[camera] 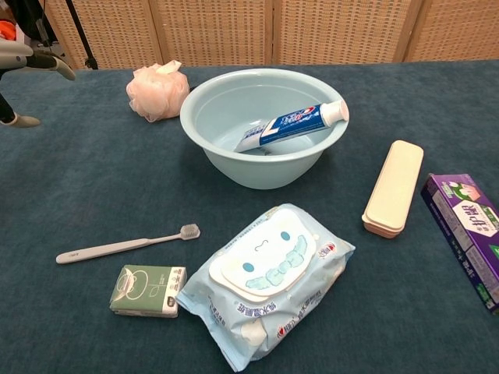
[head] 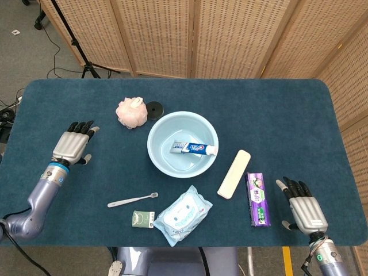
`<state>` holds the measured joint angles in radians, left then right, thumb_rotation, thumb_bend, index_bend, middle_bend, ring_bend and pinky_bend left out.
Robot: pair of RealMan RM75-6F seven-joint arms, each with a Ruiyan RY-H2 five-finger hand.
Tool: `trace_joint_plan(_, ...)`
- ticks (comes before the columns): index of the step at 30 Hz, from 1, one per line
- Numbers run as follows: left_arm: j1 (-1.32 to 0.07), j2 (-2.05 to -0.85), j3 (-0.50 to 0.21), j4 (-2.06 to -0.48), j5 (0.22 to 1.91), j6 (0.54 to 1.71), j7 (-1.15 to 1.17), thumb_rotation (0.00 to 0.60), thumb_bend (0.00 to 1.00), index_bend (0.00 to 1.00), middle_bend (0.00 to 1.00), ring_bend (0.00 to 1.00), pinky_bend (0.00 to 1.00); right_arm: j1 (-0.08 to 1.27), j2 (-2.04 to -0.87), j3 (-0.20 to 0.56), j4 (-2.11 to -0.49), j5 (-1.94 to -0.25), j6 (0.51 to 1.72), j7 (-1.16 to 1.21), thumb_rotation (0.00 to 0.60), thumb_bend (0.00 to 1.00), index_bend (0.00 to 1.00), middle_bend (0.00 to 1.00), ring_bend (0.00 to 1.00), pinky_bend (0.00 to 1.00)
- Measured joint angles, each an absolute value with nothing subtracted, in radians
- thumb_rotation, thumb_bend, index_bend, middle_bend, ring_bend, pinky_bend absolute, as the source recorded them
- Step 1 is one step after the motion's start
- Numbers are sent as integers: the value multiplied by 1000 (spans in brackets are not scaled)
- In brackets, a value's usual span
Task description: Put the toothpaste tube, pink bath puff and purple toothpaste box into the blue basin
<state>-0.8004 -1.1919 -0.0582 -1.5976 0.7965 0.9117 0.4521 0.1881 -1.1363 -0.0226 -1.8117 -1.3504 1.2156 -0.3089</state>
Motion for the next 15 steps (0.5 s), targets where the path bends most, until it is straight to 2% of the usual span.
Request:
trace_joint_plan(7,-846,-1266,-68,-1497,755,853,486,600,245,0,0,0,9,193,-1146,-21,-1794,-1329,1199,-309,600,156,21,0,0,0)
trace_joint_plan(15,-896,-1369,-101,-1353,719,813,496,600,224,0,0,0,0,199,-1156,-16,-1767,-1300,1182,-297,600,156,21,0,0,0)
